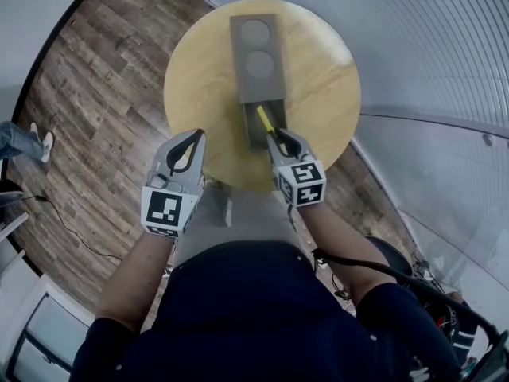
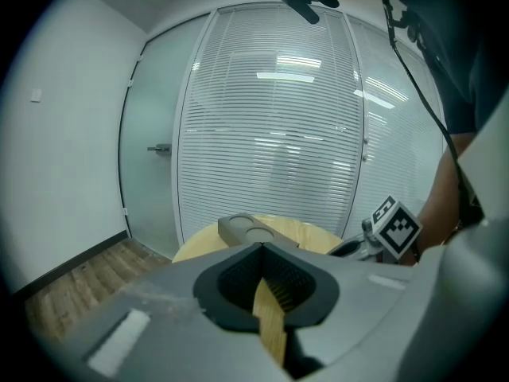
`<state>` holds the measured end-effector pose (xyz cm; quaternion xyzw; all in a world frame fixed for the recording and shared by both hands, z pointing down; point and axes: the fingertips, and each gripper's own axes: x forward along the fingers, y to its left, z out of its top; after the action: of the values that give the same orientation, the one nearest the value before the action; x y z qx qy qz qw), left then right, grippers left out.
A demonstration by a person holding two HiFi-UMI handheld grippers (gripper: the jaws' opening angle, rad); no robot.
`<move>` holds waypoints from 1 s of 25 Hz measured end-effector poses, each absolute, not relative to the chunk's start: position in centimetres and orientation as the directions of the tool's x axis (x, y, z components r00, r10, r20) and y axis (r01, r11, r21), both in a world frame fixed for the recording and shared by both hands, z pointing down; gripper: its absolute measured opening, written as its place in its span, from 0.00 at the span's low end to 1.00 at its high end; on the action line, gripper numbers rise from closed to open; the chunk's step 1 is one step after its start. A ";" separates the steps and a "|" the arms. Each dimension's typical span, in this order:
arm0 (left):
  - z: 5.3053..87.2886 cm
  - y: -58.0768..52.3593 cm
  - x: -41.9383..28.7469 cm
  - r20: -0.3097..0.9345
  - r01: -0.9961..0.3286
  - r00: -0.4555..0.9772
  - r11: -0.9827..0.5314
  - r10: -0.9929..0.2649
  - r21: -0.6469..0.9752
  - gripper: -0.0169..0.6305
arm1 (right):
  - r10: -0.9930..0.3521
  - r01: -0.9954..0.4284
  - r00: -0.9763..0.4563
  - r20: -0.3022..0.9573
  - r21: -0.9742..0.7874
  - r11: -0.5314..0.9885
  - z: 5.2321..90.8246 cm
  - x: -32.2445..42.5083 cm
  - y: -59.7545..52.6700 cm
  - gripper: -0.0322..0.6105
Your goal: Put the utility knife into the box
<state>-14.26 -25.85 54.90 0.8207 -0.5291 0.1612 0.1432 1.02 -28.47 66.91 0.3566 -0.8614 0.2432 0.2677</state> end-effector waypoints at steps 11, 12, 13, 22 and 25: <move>51.3 -25.6 -14.4 0.366 -0.916 0.381 -0.400 -0.849 0.026 0.03 | -0.527 -0.744 -0.611 0.591 -0.199 0.638 63.6 1.2 -27.9 0.22; 50.9 -25.5 -14.3 0.362 -0.916 0.381 -0.401 -0.851 0.022 0.03 | -0.536 -0.744 -0.611 0.583 -0.192 0.640 63.1 1.3 -27.9 0.22; 50.6 -25.5 -14.3 0.358 -0.915 0.382 -0.403 -0.852 0.018 0.03 | -0.544 -0.745 -0.611 0.575 -0.186 0.641 62.6 1.4 -27.9 0.22; 47.1 -24.5 -14.3 0.314 -0.909 0.394 -0.418 -0.864 -0.010 0.03 | -0.611 -0.774 -0.589 0.528 -0.154 0.614 59.3 3.1 -27.2 0.21; 45.7 -24.5 -14.1 0.291 -0.909 0.393 -0.416 -0.872 -0.019 0.03 | -0.656 -0.797 -0.568 0.497 -0.135 0.588 57.6 4.3 -27.2 0.19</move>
<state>-14.14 -24.54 45.69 0.8315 -0.5355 0.1291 0.0717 4.26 -27.21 57.60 0.4185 -0.8681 0.1750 0.2017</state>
